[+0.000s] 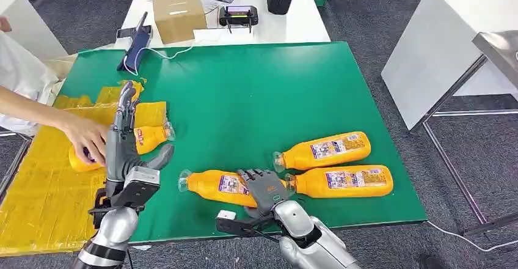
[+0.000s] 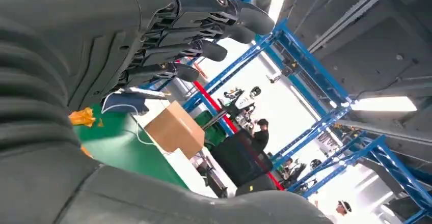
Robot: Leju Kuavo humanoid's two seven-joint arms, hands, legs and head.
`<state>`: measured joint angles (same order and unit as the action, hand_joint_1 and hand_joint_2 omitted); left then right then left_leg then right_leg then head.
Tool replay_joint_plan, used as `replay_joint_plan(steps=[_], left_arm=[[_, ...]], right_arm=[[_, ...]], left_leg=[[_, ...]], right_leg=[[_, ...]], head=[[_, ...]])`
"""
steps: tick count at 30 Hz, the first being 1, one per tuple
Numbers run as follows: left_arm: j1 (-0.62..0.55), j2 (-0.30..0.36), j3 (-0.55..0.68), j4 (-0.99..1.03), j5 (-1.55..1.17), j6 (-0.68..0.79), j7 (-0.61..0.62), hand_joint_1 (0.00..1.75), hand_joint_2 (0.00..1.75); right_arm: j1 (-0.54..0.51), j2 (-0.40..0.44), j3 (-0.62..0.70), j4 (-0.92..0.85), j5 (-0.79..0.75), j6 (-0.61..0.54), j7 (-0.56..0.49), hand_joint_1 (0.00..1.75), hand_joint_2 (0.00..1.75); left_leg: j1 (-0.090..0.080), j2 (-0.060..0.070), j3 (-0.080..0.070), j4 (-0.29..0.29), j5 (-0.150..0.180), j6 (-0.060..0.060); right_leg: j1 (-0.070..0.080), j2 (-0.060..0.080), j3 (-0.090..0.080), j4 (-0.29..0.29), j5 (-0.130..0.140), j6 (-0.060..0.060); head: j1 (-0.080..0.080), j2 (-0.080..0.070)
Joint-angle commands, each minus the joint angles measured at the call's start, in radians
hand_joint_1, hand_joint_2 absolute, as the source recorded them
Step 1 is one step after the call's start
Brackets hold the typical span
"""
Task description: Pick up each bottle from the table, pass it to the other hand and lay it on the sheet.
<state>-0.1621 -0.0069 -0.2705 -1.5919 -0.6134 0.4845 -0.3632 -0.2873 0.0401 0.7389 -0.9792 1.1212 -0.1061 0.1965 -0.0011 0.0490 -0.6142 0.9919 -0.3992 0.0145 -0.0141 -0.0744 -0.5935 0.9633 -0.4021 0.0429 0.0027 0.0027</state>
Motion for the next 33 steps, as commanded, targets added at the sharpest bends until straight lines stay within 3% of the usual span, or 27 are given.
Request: replay_joint_plan(steps=[1, 3, 7, 9, 12, 16, 20, 27, 33], left_arm=[[-0.004, -0.005, -0.027, 0.005, 0.01, 0.007, -0.001, 0.0, 1.75], [-0.003, -0.005, -0.026, 0.004, 0.012, 0.008, -0.002, 0.0, 1.75], [0.029, -0.001, -0.026, -0.032, 0.02, -0.004, -0.002, 0.0, 1.75], [0.036, 0.0, -0.025, -0.044, 0.02, -0.007, -0.002, 0.0, 1.75], [0.055, 0.002, -0.036, -0.057, 0.012, -0.041, 0.005, 0.0, 1.75], [0.071, 0.0, -0.069, -0.036, 0.037, -0.091, 0.008, 0.0, 1.75], [0.066, 0.003, -0.091, 0.018, 0.111, -0.173, 0.027, 0.0, 1.75], [0.066, 0.004, -0.092, 0.027, 0.136, -0.193, 0.026, 0.0, 1.75], [0.075, 0.018, -0.094, 0.037, 0.266, -0.322, 0.016, 0.0, 1.75]], right_arm=[[0.02, -0.005, -0.035, 0.106, -0.009, -0.006, -0.007, 1.75, 1.75], [0.021, -0.003, -0.04, 0.099, -0.012, -0.01, -0.009, 1.75, 1.75], [0.082, 0.018, -0.132, -0.045, -0.081, -0.184, -0.084, 1.75, 1.75], [0.101, 0.008, -0.137, -0.101, -0.078, -0.167, -0.075, 1.75, 1.75], [0.193, 0.03, -0.236, -0.275, -0.193, -0.34, -0.217, 1.75, 1.75], [0.285, 0.051, -0.327, -0.474, -0.343, -0.441, -0.38, 1.75, 1.75], [0.319, 0.068, -0.342, -0.536, -0.435, -0.471, -0.491, 1.75, 1.75], [0.319, 0.072, -0.335, -0.534, -0.438, -0.474, -0.498, 1.75, 1.75], [0.285, 0.075, -0.305, -0.476, -0.457, -0.469, -0.516, 1.75, 1.75]], left_leg=[[0.001, -0.004, 0.002, -0.001, 0.0, -0.001], [0.001, -0.005, 0.003, -0.001, 0.0, -0.001], [0.002, -0.007, 0.002, -0.001, -0.001, -0.001], [0.001, -0.004, 0.001, 0.0, -0.001, -0.001], [0.001, -0.005, -0.001, 0.0, -0.001, -0.001], [0.001, -0.006, -0.004, 0.001, -0.001, -0.001], [0.0, -0.005, -0.009, 0.0, 0.0, -0.001], [0.001, -0.007, -0.006, 0.001, -0.004, -0.003], [0.0, -0.003, -0.008, 0.0, -0.002, -0.002]], right_leg=[[0.0, 0.002, 0.003, -0.001, 0.0, -0.002], [0.0, 0.002, 0.004, -0.002, 0.0, -0.002], [0.0, 0.004, 0.004, -0.001, -0.001, -0.003], [0.0, 0.002, 0.002, -0.001, 0.0, -0.002], [0.0, 0.004, 0.005, 0.0, 0.0, -0.001], [0.0, 0.003, 0.008, 0.002, 0.001, 0.0], [0.0, 0.001, 0.003, 0.001, 0.002, 0.0], [0.0, 0.005, 0.006, 0.001, -0.001, 0.001], [0.0, 0.005, 0.003, 0.0, 0.001, 0.002]], head=[[0.0, 0.0], [0.0, 0.0], [0.0, 0.0], [0.0, 0.0], [0.0, 0.0], [0.0, 0.0], [0.0, 0.0], [0.0, 0.0], [0.0, 0.0]])
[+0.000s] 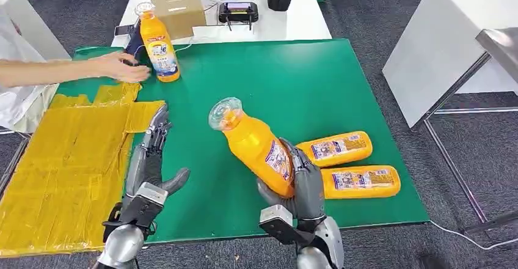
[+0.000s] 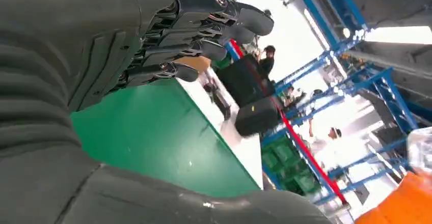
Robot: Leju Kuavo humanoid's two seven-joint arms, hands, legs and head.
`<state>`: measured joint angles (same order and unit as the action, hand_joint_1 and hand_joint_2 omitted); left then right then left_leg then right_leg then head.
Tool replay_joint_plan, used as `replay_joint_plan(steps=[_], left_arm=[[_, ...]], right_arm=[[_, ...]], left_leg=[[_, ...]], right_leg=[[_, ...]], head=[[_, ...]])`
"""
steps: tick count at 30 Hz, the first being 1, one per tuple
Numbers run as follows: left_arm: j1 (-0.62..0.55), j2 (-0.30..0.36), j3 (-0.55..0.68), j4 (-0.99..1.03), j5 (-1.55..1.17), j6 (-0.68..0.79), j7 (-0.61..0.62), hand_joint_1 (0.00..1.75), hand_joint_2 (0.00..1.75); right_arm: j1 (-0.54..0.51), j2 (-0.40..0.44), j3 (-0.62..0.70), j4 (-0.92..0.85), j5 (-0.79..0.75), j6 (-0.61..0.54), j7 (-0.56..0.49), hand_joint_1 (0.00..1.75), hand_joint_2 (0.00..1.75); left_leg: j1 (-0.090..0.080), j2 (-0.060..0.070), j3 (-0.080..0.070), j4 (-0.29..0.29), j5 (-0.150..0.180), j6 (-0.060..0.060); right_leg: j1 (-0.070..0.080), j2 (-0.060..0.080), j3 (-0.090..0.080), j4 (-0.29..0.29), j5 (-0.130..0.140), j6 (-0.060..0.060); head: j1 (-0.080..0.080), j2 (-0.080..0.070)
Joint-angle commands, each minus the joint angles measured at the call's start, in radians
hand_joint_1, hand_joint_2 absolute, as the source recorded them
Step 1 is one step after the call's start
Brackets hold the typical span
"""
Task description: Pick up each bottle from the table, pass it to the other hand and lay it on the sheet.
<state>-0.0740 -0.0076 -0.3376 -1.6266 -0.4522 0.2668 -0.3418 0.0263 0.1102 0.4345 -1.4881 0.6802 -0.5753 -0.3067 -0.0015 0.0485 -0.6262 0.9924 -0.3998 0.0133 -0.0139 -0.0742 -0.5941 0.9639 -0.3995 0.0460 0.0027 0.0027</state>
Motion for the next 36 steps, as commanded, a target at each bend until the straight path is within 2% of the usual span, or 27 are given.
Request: replay_joint_plan(steps=[1, 9, 12, 20, 23, 27, 29, 32, 36], left_arm=[[-0.013, 0.02, -0.029, 0.071, 0.116, -0.116, -0.007, 0.0, 1.75], [-0.01, 0.048, -0.052, 0.056, 0.231, -0.273, -0.023, 0.0, 1.75], [-0.015, 0.05, -0.068, 0.059, 0.272, -0.335, -0.029, 0.0, 1.75], [-0.009, 0.051, -0.064, 0.047, 0.328, -0.383, -0.055, 0.0, 1.75], [-0.013, 0.047, -0.06, 0.05, 0.328, -0.384, -0.055, 0.0, 1.75], [-0.029, 0.039, -0.064, 0.073, 0.294, -0.358, -0.05, 0.0, 1.75], [-0.031, 0.038, -0.066, 0.075, 0.284, -0.35, -0.049, 0.0, 1.75], [-0.032, 0.037, -0.069, 0.077, 0.269, -0.341, -0.047, 0.0, 1.75], [-0.041, 0.034, -0.08, 0.096, 0.175, -0.262, -0.032, 0.0, 1.75]], right_arm=[[-0.032, 0.004, 0.003, 0.037, -0.016, 0.001, -0.013, 1.75, 1.75], [-0.1, -0.013, 0.111, 0.152, 0.014, 0.112, 0.018, 1.75, 1.75], [-0.129, -0.008, 0.155, 0.195, 0.046, 0.122, 0.032, 1.75, 1.75], [-0.161, 0.0, 0.199, 0.229, 0.06, 0.146, 0.04, 1.75, 1.75], [-0.19, 0.01, 0.247, 0.254, 0.095, 0.162, 0.05, 1.75, 1.75], [-0.221, 0.014, 0.299, 0.261, 0.122, 0.174, 0.062, 1.75, 1.75], [-0.225, 0.014, 0.305, 0.261, 0.124, 0.173, 0.066, 1.75, 1.75], [-0.227, 0.011, 0.307, 0.259, 0.124, 0.175, 0.066, 1.75, 1.75], [-0.232, 0.003, 0.322, 0.248, 0.119, 0.175, 0.077, 1.75, 1.75]], left_leg=[[0.001, -0.004, 0.006, -0.001, -0.002, -0.001], [0.001, -0.001, 0.004, -0.001, -0.001, -0.001], [0.002, -0.001, 0.006, -0.001, -0.002, -0.001], [0.001, -0.001, 0.003, -0.001, -0.001, -0.001], [0.001, -0.001, 0.005, 0.0, -0.003, -0.001], [0.002, -0.002, 0.005, 0.0, -0.002, -0.002], [0.001, -0.001, 0.002, -0.001, -0.001, -0.001], [0.002, -0.003, 0.005, 0.0, -0.002, -0.001], [0.0, -0.003, 0.002, -0.001, 0.0, -0.001]], right_leg=[[0.0, 0.006, 0.006, -0.001, -0.002, -0.002], [0.0, 0.006, 0.004, -0.001, -0.001, -0.001], [0.0, 0.008, 0.006, -0.002, -0.001, -0.002], [0.0, 0.005, 0.003, -0.001, -0.001, -0.001], [0.0, 0.009, 0.005, -0.001, -0.002, -0.002], [0.0, 0.007, 0.005, 0.0, -0.002, -0.002], [0.0, 0.004, 0.002, -0.001, -0.001, -0.001], [0.0, 0.007, 0.005, -0.001, -0.002, -0.002], [0.0, 0.003, 0.002, -0.001, -0.001, -0.001]], head=[[0.0, 0.0], [0.0, 0.0], [0.0, 0.0], [0.0, 0.0], [0.0, 0.0], [0.0, 0.0], [0.0, 0.0], [0.0, 0.0], [0.0, 0.0]])
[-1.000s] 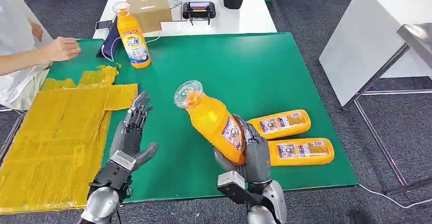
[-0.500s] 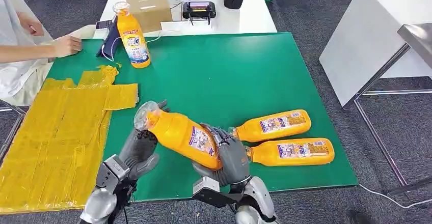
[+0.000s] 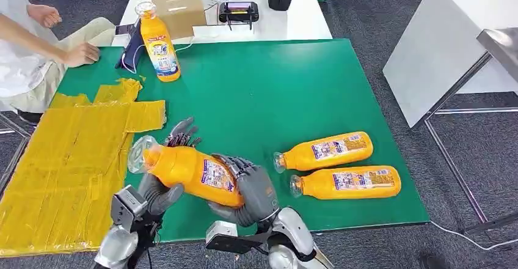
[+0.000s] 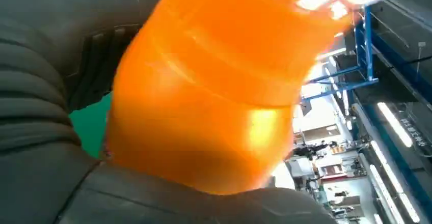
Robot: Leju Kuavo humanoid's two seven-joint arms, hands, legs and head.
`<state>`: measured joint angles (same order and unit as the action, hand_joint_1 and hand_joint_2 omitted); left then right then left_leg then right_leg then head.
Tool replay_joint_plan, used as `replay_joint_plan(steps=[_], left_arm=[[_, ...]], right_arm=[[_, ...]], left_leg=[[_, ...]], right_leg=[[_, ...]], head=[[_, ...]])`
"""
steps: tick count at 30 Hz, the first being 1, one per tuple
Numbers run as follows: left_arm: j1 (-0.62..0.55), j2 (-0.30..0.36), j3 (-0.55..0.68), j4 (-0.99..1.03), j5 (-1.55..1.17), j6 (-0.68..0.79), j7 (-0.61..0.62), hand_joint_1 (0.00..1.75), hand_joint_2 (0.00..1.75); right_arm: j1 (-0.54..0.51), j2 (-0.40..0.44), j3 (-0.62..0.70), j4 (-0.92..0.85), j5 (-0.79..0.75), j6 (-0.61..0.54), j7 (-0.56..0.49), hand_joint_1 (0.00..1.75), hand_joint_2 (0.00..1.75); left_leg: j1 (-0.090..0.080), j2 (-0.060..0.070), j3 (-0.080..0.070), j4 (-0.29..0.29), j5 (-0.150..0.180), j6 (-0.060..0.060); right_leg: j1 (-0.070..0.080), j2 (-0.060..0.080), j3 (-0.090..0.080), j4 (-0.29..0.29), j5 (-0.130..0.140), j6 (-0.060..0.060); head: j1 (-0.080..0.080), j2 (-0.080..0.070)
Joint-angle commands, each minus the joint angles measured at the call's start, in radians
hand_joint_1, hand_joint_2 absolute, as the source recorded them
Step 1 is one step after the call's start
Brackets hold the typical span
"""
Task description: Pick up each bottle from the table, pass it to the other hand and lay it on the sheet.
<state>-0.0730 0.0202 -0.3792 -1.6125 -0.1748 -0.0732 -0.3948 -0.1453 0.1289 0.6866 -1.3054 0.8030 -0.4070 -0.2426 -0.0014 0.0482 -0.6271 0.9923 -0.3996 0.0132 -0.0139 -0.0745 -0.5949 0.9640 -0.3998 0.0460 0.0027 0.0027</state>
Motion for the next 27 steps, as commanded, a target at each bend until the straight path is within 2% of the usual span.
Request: replay_joint_plan(steps=[1, 5, 6, 7, 8, 9, 22, 26, 27], left_arm=[[-0.044, 0.004, -0.038, 0.086, -0.118, 0.094, 0.021, 0.0, 1.75], [-0.044, -0.001, -0.024, 0.092, -0.121, 0.113, 0.021, 0.02, 1.75], [-0.044, -0.003, -0.021, 0.092, -0.118, 0.115, 0.02, 0.31, 1.75], [-0.043, -0.004, -0.017, 0.092, -0.115, 0.117, 0.019, 0.45, 1.75], [-0.041, -0.007, -0.011, 0.091, -0.106, 0.12, 0.015, 1.54, 1.75], [-0.04, -0.009, -0.007, 0.091, -0.101, 0.122, 0.013, 1.73, 1.75], [-0.033, -0.031, 0.032, 0.089, -0.03, 0.133, -0.005, 1.75, 1.75], [-0.036, -0.035, 0.034, 0.089, -0.022, 0.133, -0.008, 1.75, 1.75], [-0.036, -0.035, 0.033, 0.088, -0.024, 0.137, -0.012, 1.75, 1.75]], right_arm=[[-0.061, -0.018, 0.072, 0.062, -0.005, 0.006, 0.017, 1.75, 1.75], [-0.065, -0.021, 0.078, 0.063, -0.01, 0.008, 0.024, 1.75, 1.75], [-0.065, -0.021, 0.079, 0.064, -0.011, 0.008, 0.025, 1.75, 1.75], [-0.066, -0.02, 0.079, 0.065, -0.011, 0.008, 0.025, 1.75, 1.75], [-0.067, -0.02, 0.08, 0.068, -0.012, 0.009, 0.025, 1.75, 1.75], [-0.068, -0.019, 0.081, 0.07, -0.013, 0.009, 0.025, 1.75, 1.75], [-0.074, -0.018, 0.086, 0.086, -0.017, 0.004, 0.028, 1.75, 1.75], [-0.069, -0.018, 0.081, 0.081, -0.016, -0.012, 0.023, 1.75, 1.75], [-0.067, -0.017, 0.077, 0.077, -0.015, -0.028, 0.017, 1.52, 1.75]], left_leg=[[0.001, -0.003, 0.005, -0.001, -0.001, -0.001], [0.001, -0.004, 0.006, 0.0, -0.002, -0.001], [0.001, -0.003, 0.004, -0.001, -0.001, -0.001], [0.001, -0.004, 0.006, -0.001, -0.002, -0.001], [0.001, -0.003, 0.005, -0.001, -0.001, -0.001], [0.002, -0.004, 0.005, 0.0, -0.002, -0.001], [0.002, -0.005, 0.007, -0.001, -0.003, -0.001], [0.001, -0.002, 0.003, -0.001, -0.001, -0.001], [0.001, -0.004, 0.005, 0.0, -0.002, -0.001]], right_leg=[[0.0, 0.005, 0.005, -0.001, -0.002, -0.002], [0.0, 0.005, 0.006, -0.001, -0.002, -0.002], [0.0, 0.004, 0.004, -0.001, -0.001, -0.001], [0.0, 0.006, 0.006, -0.001, -0.002, -0.002], [0.0, 0.005, 0.005, -0.001, -0.001, -0.002], [0.0, 0.006, 0.006, 0.0, -0.002, -0.002], [0.0, 0.006, 0.008, -0.001, -0.003, -0.002], [0.0, 0.003, 0.003, -0.001, -0.001, -0.001], [0.0, 0.005, 0.005, -0.001, -0.002, -0.002]], head=[[0.0, 0.0], [0.0, 0.0], [0.0, 0.0], [0.0, 0.0], [0.0, 0.0], [0.0, 0.0], [0.0, 0.0], [0.0, 0.0], [0.0, 0.0]])
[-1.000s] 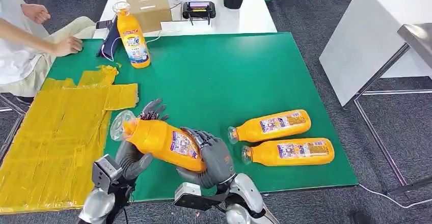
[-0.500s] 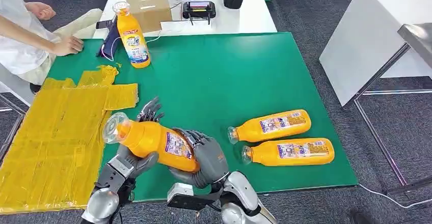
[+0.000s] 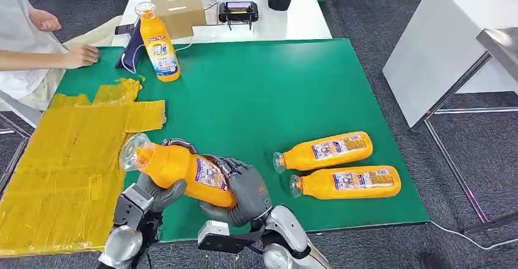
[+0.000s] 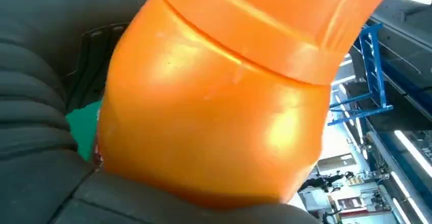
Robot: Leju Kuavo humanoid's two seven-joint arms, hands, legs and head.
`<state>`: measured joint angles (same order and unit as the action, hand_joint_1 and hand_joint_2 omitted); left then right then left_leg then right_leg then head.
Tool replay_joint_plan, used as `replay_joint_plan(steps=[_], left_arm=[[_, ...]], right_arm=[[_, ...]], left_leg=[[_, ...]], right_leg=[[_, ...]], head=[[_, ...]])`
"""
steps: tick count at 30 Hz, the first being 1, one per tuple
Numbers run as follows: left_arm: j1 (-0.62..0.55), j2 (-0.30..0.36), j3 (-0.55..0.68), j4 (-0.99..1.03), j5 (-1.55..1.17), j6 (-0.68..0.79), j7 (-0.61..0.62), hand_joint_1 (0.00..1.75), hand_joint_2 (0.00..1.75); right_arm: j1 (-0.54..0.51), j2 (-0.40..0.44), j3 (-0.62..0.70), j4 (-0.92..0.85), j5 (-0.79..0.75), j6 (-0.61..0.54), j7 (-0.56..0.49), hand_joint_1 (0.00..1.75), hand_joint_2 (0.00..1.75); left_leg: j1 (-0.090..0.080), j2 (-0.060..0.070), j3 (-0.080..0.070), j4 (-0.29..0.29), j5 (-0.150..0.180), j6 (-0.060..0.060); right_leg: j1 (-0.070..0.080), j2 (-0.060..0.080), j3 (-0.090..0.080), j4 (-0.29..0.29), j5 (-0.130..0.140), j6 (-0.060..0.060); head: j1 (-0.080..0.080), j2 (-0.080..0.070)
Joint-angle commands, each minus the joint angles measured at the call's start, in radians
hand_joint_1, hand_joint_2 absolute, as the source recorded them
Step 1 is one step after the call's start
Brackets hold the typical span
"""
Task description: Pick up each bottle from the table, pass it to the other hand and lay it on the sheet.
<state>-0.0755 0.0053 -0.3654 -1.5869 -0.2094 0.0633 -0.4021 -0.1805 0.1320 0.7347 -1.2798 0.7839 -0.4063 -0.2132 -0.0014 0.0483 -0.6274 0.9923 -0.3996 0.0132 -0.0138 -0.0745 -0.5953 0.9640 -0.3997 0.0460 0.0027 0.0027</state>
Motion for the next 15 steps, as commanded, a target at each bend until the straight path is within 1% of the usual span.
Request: replay_joint_plan(steps=[1, 2, 3, 4, 5, 8, 9, 10, 11, 12, 14, 15], left_arm=[[-0.036, -0.021, 0.017, 0.061, 0.003, 0.008, -0.008, 1.75, 1.75], [-0.038, -0.022, 0.013, 0.06, -0.005, 0.016, -0.009, 1.75, 1.75], [-0.04, -0.022, 0.01, 0.057, -0.01, 0.023, -0.011, 1.75, 1.75], [-0.042, -0.02, 0.008, 0.054, -0.017, 0.031, -0.013, 1.75, 1.75], [-0.045, -0.019, 0.009, 0.048, -0.039, 0.058, -0.016, 1.75, 1.75], [-0.049, -0.017, 0.009, 0.043, -0.038, 0.058, -0.016, 1.75, 1.75], [-0.051, -0.013, 0.01, 0.039, -0.068, 0.085, -0.015, 1.75, 1.75], [-0.058, -0.007, 0.005, 0.041, -0.158, 0.151, -0.011, 1.75, 1.75], [-0.062, -0.009, 0.002, 0.038, -0.162, 0.154, -0.009, 1.75, 1.75], [-0.068, -0.001, -0.004, 0.042, -0.241, 0.206, 0.005, 1.75, 1.75], [-0.074, 0.001, -0.012, 0.053, -0.353, 0.274, 0.034, 1.75, 1.75], [-0.08, 0.001, -0.017, 0.07, -0.452, 0.331, 0.07, 1.75, 1.75]], right_arm=[[-0.027, -0.02, 0.023, 0.044, 0.007, -0.048, -0.017, 1.29, 1.75], [-0.021, -0.022, 0.014, 0.031, 0.008, -0.067, -0.019, 0.26, 1.75], [-0.01, -0.021, -0.004, 0.012, 0.002, -0.098, -0.023, 0.0, 1.75], [-0.003, -0.023, -0.016, -0.004, -0.004, -0.111, -0.026, 0.0, 1.75], [0.009, -0.028, -0.038, -0.036, -0.009, -0.137, -0.032, 0.0, 1.75], [0.011, -0.035, -0.046, -0.051, -0.008, -0.137, -0.031, 0.0, 1.75], [0.026, -0.038, -0.062, -0.081, -0.012, -0.154, -0.037, 0.0, 1.75], [0.039, -0.039, -0.082, -0.104, -0.015, -0.177, -0.047, 0.0, 1.75], [0.046, -0.047, -0.091, -0.123, -0.014, -0.178, -0.047, 0.0, 1.75], [0.058, -0.046, -0.106, -0.146, -0.015, -0.188, -0.052, 0.0, 1.75], [0.089, -0.049, -0.141, -0.204, -0.029, -0.234, -0.074, 0.0, 1.75], [0.113, -0.052, -0.166, -0.249, -0.037, -0.257, -0.083, 0.0, 1.75]], left_leg=[[0.001, -0.003, 0.003, -0.001, -0.001, -0.001], [0.001, -0.004, 0.005, 0.0, -0.002, -0.001], [0.001, -0.003, 0.003, -0.001, -0.001, -0.001], [0.001, -0.005, 0.006, -0.001, -0.002, -0.001], [0.001, -0.004, 0.002, 0.0, -0.001, 0.0], [0.001, -0.005, 0.004, 0.0, -0.002, -0.001], [0.001, -0.004, 0.002, 0.0, -0.001, -0.001], [0.002, -0.005, 0.004, 0.001, -0.002, -0.001], [0.001, -0.004, 0.002, 0.0, -0.001, -0.001], [0.002, -0.007, 0.005, 0.001, -0.002, -0.001], [0.001, -0.005, 0.002, 0.0, -0.001, -0.001], [0.001, -0.008, 0.004, 0.001, -0.002, -0.001]], right_leg=[[0.0, 0.003, 0.003, -0.001, -0.001, -0.001], [0.0, 0.004, 0.005, -0.001, -0.002, -0.002], [0.0, 0.003, 0.003, -0.001, -0.001, -0.001], [0.0, 0.004, 0.006, -0.001, -0.002, -0.002], [0.0, 0.002, 0.003, -0.001, -0.001, -0.001], [0.0, 0.003, 0.004, 0.0, -0.002, -0.001], [0.0, 0.002, 0.002, 0.0, -0.001, -0.001], [0.0, 0.004, 0.005, 0.0, -0.002, -0.002], [0.0, 0.002, 0.003, 0.0, -0.001, -0.001], [0.0, 0.003, 0.006, 0.0, -0.003, -0.002], [0.0, 0.001, 0.002, 0.0, -0.001, -0.001], [0.0, 0.001, 0.005, 0.0, -0.003, -0.002]], head=[[0.0, 0.0], [0.0, 0.0], [0.0, 0.0], [0.0, 0.0], [0.0, 0.0], [0.0, 0.0], [0.0, 0.0], [0.0, 0.0], [0.0, 0.0], [0.0, 0.0], [0.0, 0.0], [0.0, 0.0]])
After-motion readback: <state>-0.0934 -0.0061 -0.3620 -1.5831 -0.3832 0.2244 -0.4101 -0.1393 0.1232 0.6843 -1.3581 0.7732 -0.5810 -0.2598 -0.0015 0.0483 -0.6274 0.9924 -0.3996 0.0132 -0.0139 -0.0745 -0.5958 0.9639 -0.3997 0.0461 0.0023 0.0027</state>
